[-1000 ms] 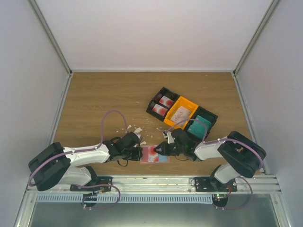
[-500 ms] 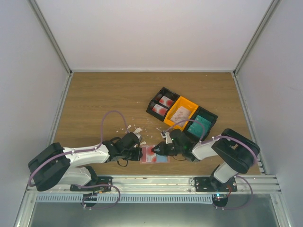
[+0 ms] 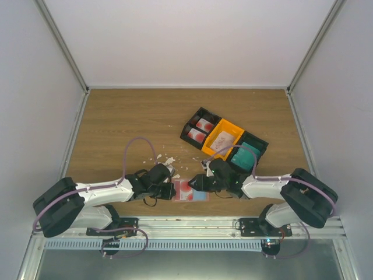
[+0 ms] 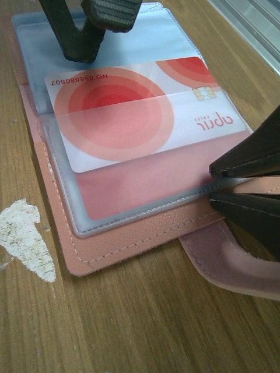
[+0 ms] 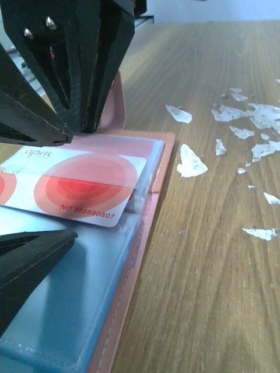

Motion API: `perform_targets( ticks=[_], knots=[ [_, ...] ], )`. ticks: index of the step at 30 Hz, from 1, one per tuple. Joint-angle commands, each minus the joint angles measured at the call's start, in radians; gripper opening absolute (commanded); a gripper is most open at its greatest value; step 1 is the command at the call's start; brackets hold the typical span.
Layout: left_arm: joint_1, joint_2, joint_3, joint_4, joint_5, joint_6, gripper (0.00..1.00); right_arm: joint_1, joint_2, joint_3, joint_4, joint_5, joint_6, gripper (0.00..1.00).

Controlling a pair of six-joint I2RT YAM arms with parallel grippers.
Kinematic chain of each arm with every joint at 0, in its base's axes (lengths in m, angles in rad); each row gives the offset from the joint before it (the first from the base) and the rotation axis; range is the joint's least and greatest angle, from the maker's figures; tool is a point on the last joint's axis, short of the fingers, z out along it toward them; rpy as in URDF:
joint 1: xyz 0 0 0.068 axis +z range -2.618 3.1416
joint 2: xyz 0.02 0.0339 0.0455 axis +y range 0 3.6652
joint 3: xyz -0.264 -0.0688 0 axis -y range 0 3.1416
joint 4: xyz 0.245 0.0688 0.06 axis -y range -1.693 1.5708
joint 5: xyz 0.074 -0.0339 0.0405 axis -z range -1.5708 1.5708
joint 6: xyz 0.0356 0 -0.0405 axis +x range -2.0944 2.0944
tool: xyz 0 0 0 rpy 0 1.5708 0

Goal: Put the credit cards into the card holder
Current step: Insert the credit card into the card holder.

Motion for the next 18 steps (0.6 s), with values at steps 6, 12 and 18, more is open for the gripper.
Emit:
perform_targets(
  ticks=[6,12,18],
  knots=[
    [-0.005,-0.029,-0.036,0.022,0.027,-0.007,0.16,0.053,0.005,0.122,-0.309,0.101,-0.069,0.40],
    [-0.005,-0.013,-0.047,0.048,0.041,-0.007,0.13,0.090,0.081,0.169,-0.305,0.087,-0.076,0.30],
    [-0.005,0.001,-0.046,0.060,0.044,-0.003,0.09,0.098,0.102,0.193,-0.273,0.068,-0.090,0.23]
  ],
)
